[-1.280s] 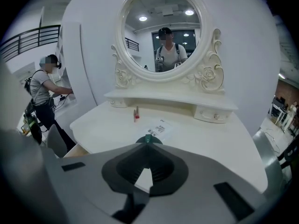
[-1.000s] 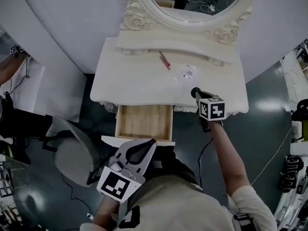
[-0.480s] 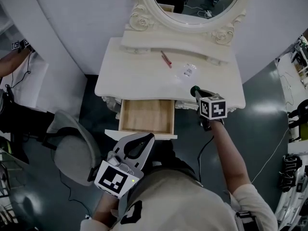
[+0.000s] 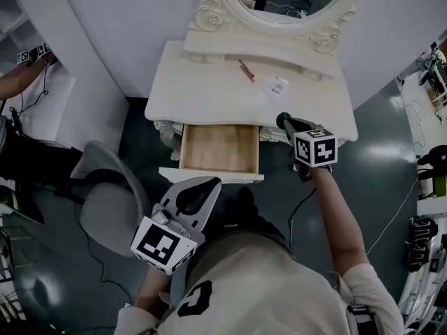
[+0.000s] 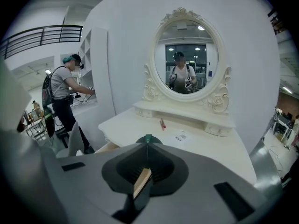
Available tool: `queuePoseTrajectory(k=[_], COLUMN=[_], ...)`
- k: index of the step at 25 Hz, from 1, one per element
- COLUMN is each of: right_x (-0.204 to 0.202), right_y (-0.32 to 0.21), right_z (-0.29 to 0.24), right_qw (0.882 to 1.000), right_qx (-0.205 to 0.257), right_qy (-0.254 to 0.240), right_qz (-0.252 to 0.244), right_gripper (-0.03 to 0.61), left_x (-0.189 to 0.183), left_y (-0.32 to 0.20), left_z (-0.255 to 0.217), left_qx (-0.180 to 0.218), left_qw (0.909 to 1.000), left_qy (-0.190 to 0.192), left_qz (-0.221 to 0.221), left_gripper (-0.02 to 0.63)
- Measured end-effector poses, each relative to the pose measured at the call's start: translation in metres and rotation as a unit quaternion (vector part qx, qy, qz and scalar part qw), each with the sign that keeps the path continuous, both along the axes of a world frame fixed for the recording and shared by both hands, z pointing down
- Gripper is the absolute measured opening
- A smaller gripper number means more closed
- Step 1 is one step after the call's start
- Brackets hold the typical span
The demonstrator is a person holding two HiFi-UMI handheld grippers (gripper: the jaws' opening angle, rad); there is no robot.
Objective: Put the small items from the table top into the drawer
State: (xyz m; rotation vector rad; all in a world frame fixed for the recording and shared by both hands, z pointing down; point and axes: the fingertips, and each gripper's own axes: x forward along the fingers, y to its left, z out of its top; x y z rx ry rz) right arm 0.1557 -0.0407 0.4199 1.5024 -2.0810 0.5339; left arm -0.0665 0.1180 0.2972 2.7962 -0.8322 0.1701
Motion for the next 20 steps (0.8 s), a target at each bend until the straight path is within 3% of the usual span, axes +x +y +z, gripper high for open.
queuePoseTrajectory(k=[20], right_x=[-0.108], right_y=[0.064], right_z=[-0.013], right_qw=[0.995], right_qx=[0.024], right_qy=[-0.012], right_qz=[-0.095], right_gripper=[0.029], left_x=[-0.037], left_y=[0.029], left_z=[0.021], left_qx=[0.005], left_qw=[0.9997], left_qy=[-0.024], left_qz=[-0.007], left_gripper=[0.058])
